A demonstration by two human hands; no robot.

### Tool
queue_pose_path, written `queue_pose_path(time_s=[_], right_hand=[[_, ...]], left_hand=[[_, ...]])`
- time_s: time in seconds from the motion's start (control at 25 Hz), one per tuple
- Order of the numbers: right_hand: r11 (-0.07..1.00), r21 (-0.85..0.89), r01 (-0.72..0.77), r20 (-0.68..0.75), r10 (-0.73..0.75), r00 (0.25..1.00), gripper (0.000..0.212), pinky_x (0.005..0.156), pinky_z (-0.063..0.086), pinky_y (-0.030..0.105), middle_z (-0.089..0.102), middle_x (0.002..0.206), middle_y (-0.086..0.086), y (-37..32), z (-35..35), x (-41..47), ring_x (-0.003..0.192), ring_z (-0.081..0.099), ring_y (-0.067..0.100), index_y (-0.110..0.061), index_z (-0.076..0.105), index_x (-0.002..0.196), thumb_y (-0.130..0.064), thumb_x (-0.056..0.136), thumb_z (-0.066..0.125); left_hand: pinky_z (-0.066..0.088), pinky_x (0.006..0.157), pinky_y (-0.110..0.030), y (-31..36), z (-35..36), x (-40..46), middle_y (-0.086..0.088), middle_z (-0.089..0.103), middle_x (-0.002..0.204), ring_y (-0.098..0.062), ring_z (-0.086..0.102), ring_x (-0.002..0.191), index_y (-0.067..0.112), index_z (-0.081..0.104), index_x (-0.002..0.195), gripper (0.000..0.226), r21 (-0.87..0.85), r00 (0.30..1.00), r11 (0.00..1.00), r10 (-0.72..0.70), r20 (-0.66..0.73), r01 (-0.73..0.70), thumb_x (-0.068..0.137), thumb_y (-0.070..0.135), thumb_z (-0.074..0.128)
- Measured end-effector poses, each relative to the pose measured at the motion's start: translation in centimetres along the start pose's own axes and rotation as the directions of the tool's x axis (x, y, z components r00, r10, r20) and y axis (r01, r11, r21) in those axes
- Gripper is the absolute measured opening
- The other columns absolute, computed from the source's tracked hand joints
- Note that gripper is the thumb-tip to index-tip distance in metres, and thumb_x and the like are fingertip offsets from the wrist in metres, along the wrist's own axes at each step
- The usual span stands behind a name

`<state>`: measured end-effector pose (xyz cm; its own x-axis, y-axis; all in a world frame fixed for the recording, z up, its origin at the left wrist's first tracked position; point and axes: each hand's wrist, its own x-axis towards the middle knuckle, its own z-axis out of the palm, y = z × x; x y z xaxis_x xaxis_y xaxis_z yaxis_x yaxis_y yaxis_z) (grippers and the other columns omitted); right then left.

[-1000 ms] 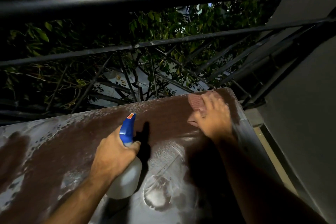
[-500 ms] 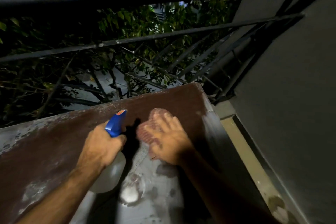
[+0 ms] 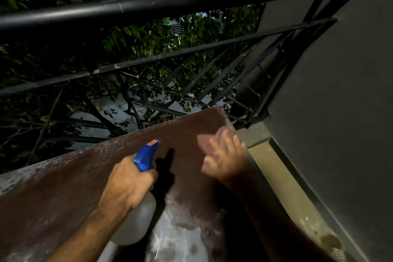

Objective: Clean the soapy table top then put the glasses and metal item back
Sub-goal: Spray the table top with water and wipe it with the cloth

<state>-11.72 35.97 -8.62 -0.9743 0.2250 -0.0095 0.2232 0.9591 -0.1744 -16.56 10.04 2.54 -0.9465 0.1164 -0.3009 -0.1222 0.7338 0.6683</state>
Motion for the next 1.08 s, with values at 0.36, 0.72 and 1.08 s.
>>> queue_pose_path(time_s=[0.36,0.72,1.08], right_hand=[[0.991,0.014,0.130,0.109,-0.131,0.985,0.063,0.119,-0.004,0.055,-0.002,0.165,0.012,-11.9,0.9,7.4,0.150,-0.007,0.040,-0.040,0.021,0.155,-0.061,0.096,0.030],[0.995,0.025,0.097,0.107,-0.099,0.989,0.062,0.121,-0.002,0.050,0.008,0.166,0.005,-13.8,1.9,6.9,0.151,0.001,0.032,-0.043,0.022,0.153,-0.064,0.095,0.032],[0.828,0.037,0.559,0.203,-0.554,0.807,0.059,0.120,-0.003,0.053,0.011,0.165,0.008,-29.6,4.3,1.0,0.151,0.003,0.037,-0.037,0.042,0.146,-0.054,0.090,0.038]], left_hand=[[0.042,0.052,-0.031,-2.7,-2.3,0.4,0.010,0.070,0.055,-0.018,0.064,0.058,0.030,0.070,0.068,0.018,0.039,0.989,0.993,-0.105,-0.106,0.110,0.068,0.012,0.071],[0.040,0.046,-0.028,-8.3,-6.6,-1.2,-0.001,0.068,0.049,-0.020,0.063,0.051,0.008,0.067,0.062,0.011,-0.003,0.946,0.971,-0.235,-0.225,0.240,0.066,0.018,0.067],[0.043,0.050,-0.030,-14.5,-11.5,-3.9,0.006,0.069,0.051,-0.020,0.064,0.054,0.015,0.068,0.062,0.012,-0.124,0.893,0.947,-0.320,-0.318,0.295,0.057,0.024,0.063]])
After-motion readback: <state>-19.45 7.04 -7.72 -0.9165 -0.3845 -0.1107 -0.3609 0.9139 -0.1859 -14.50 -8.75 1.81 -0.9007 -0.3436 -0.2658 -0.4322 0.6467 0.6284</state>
